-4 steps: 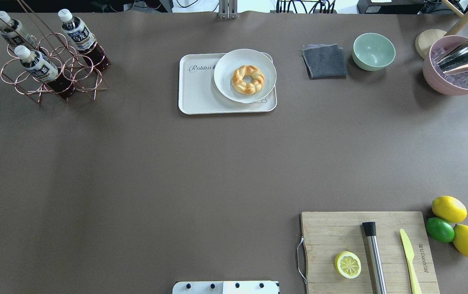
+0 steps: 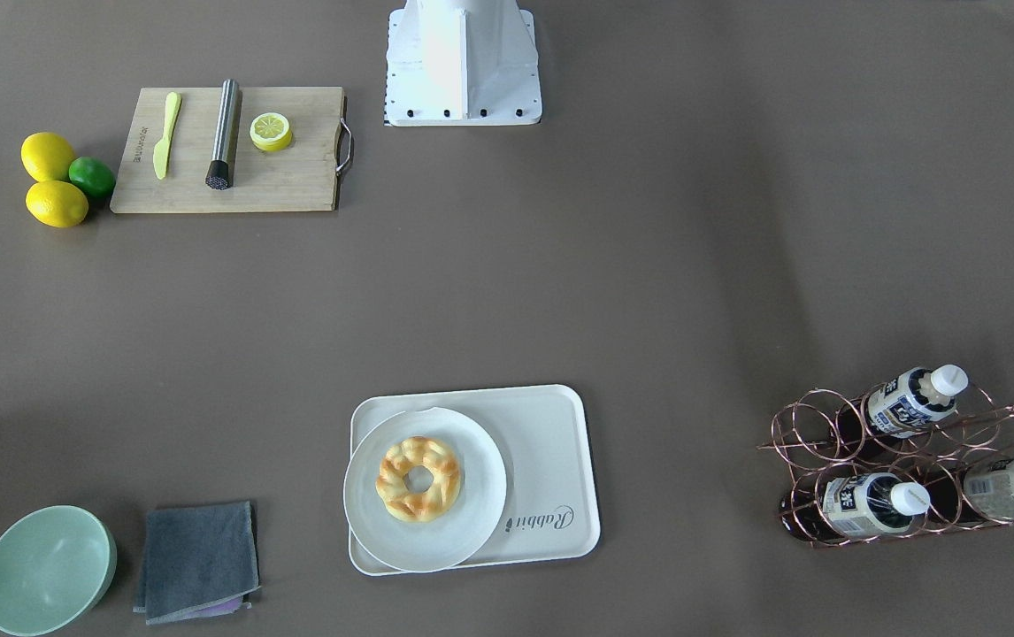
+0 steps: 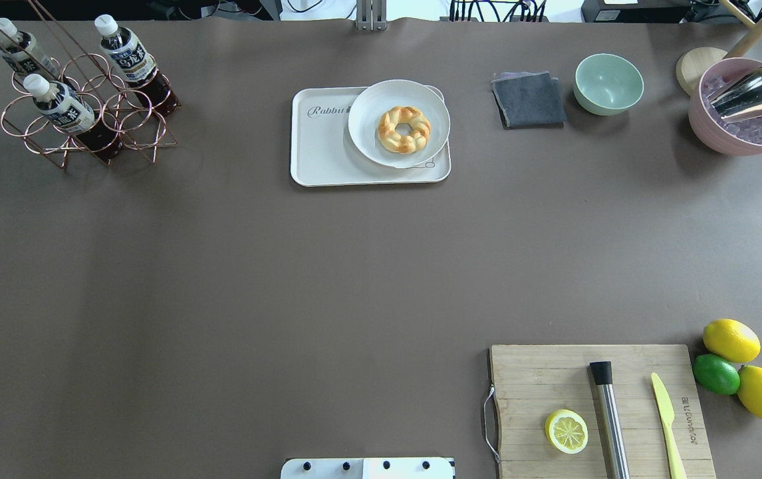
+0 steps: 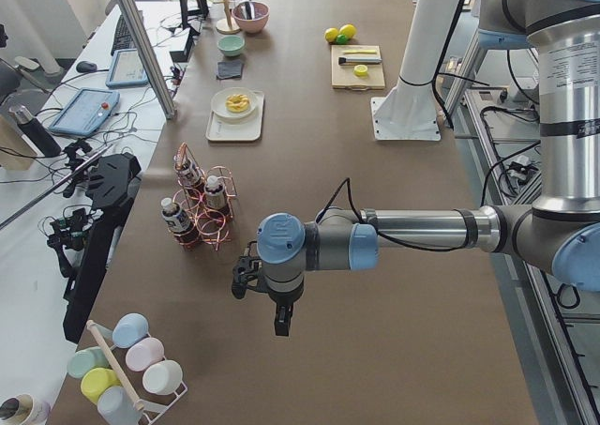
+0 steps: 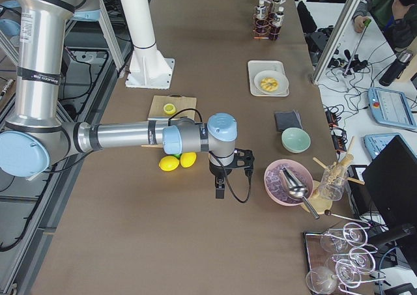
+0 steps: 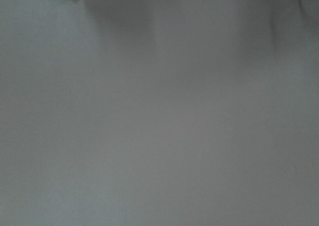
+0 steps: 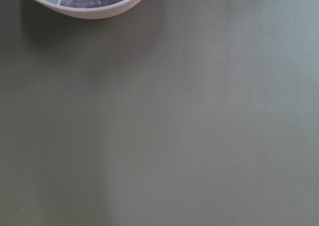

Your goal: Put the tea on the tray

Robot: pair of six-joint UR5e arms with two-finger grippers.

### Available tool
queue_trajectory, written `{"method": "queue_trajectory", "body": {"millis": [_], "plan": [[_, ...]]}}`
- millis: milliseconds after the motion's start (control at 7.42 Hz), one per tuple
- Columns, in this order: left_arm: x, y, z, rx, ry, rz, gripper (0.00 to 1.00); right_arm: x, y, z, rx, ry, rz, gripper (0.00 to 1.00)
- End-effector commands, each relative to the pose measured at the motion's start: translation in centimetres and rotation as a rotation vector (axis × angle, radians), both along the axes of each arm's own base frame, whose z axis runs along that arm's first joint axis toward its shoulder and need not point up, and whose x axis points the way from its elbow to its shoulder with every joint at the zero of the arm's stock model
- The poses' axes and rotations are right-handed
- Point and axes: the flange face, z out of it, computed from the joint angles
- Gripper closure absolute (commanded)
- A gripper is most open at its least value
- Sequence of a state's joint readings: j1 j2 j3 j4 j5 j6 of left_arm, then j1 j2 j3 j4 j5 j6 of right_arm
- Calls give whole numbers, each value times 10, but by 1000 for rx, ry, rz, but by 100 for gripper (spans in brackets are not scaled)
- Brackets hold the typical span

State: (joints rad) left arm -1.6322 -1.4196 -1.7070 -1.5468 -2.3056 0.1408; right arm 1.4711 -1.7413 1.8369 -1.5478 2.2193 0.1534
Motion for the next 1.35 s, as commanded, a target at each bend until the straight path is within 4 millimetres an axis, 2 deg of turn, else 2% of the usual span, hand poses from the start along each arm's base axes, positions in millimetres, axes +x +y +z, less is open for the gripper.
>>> {"method": "queue_trajectory", "body": {"millis": [0,944,1213], "plan": [[0,0,0,-1,0,0,0,0,0,-1,3,-1,0,0],[1,-7,-15,29,32,-3,0,0,-2,-2,6,-1,0,0],[-1,-41,-53,112,28,-3,0,0,-4,-5,10,-1,0,0]]}}
